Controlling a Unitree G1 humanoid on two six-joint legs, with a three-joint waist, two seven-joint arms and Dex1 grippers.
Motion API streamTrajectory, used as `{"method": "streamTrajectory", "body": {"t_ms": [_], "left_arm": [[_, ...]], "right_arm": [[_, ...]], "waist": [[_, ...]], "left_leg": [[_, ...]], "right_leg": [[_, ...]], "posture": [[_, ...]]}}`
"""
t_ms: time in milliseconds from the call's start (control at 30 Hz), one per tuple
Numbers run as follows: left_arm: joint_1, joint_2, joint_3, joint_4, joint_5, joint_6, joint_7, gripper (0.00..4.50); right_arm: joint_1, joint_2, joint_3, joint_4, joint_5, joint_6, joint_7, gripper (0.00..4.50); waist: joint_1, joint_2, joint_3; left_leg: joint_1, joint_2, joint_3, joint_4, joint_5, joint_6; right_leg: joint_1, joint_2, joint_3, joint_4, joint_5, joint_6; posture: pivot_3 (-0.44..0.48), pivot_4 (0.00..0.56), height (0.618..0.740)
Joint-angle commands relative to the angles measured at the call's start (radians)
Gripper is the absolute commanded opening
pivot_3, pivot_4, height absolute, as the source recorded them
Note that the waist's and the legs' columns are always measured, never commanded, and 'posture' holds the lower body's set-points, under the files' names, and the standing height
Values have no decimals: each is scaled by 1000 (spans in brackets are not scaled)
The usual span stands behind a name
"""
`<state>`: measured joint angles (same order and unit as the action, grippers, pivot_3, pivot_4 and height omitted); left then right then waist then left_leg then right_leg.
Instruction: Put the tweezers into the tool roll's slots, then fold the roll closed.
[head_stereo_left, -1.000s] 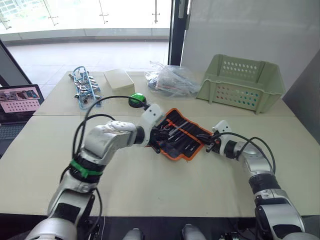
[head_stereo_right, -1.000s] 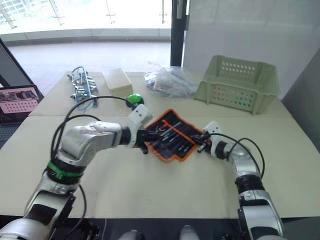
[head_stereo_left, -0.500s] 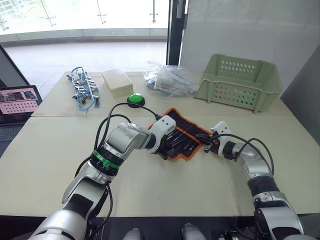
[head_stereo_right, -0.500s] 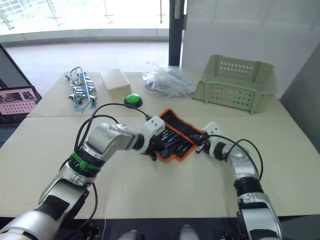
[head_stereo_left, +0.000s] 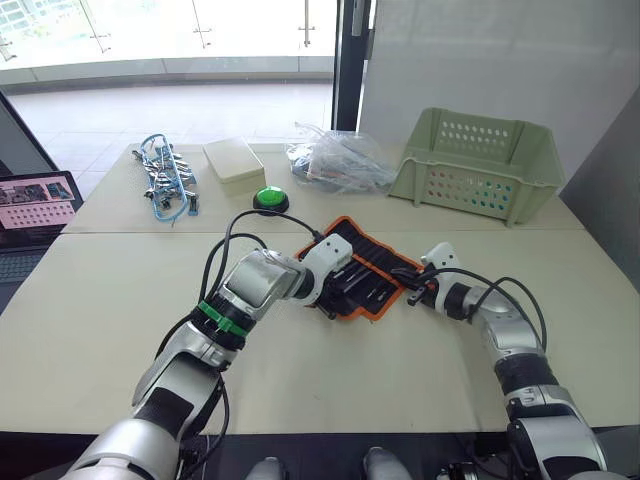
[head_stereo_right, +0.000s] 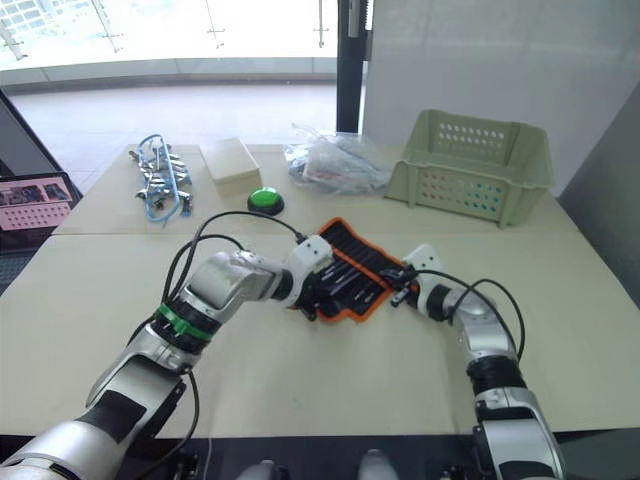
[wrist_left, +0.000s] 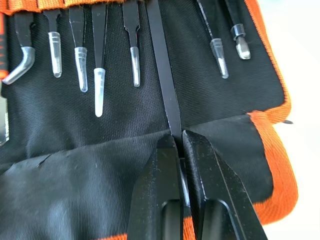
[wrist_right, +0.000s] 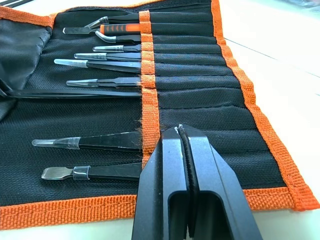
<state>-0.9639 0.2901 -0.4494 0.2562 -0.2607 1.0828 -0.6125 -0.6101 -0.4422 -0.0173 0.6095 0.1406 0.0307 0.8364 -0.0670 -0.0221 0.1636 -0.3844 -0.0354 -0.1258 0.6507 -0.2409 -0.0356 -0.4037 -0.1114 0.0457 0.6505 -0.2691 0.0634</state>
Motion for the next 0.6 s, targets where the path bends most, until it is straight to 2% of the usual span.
{"method": "streamTrajectory", "body": {"t_ms": [33,367,600], "left_arm": [[-42,-31,-8,58,49,-86,-20,20],[-123,-110,-7,277,157,-259,-78,20],[-186,-184,7,526,228,-498,-116,20]], "right_arm": [[26,7,17,-24,-6,18,6,0],[41,10,28,-37,-12,24,1,0],[46,28,29,-38,-7,6,-2,0]], "waist": [[1,0,0],[2,0,0],[2,0,0]], "left_leg": [[0,0,0,0,0,0],[0,0,0,1,0,0],[0,-1,0,1,0,0]], "right_leg": [[0,0,0,0,0,0],[0,0,0,0,0,0],[1,0,0,0,0,0]], "posture": [[0,150,740],[0,150,740],[0,150,740]]}}
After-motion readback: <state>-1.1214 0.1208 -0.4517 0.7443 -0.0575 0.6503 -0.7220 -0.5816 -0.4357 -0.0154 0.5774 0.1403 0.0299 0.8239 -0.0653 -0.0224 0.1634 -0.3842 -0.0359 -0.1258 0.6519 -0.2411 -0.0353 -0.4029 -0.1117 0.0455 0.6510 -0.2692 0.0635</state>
